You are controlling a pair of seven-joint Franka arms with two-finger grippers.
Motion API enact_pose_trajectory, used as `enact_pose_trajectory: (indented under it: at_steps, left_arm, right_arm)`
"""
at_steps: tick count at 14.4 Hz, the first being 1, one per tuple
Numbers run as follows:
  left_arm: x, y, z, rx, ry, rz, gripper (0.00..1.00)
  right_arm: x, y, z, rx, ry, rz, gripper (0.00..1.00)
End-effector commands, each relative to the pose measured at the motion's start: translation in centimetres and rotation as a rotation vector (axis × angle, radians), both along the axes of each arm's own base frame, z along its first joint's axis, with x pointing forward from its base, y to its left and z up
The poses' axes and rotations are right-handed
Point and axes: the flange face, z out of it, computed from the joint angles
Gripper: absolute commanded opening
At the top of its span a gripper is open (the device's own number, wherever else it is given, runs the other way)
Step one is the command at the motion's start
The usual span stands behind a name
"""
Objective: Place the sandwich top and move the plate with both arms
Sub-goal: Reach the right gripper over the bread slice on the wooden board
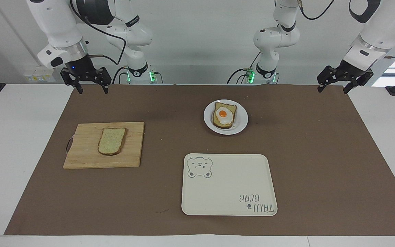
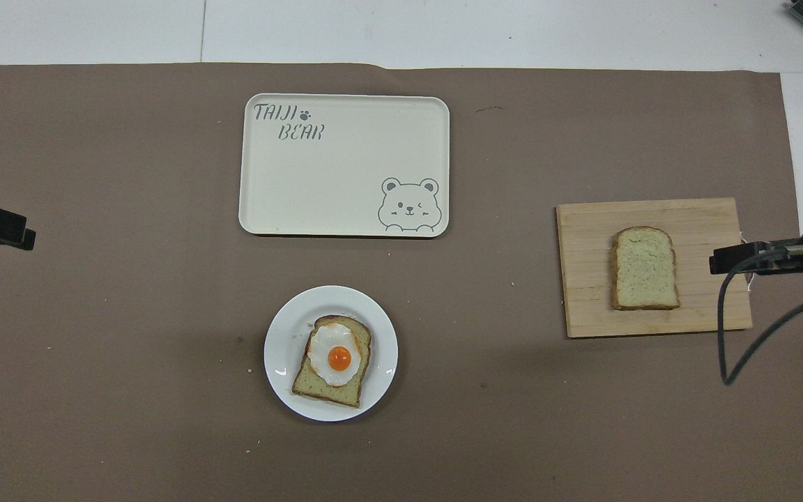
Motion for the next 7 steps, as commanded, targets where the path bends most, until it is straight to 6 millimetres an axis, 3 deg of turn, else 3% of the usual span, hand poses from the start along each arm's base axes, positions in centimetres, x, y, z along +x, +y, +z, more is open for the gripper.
enact_pose_trajectory:
  at_steps: [1,4,7]
  left_arm:
    - [-0.4,0.1,0.7,-0.008,0.000,-0.002,1.00]
    - [-0.3,0.3,0.7,-0.008,0.000,0.001,1.00]
    - [-0.3,0.3,0.6,-0.008,0.002,0.001,1.00]
  right_arm:
    - [1.6,-0.6,-2.6,0.026,-0.010,0.059,1.00]
    - [3.2,-2.5,-5.8,0.025,0.005,0.097,1.00]
    - [5.4,-3.1,-10.5,0.024,-0.007,0.105,1.00]
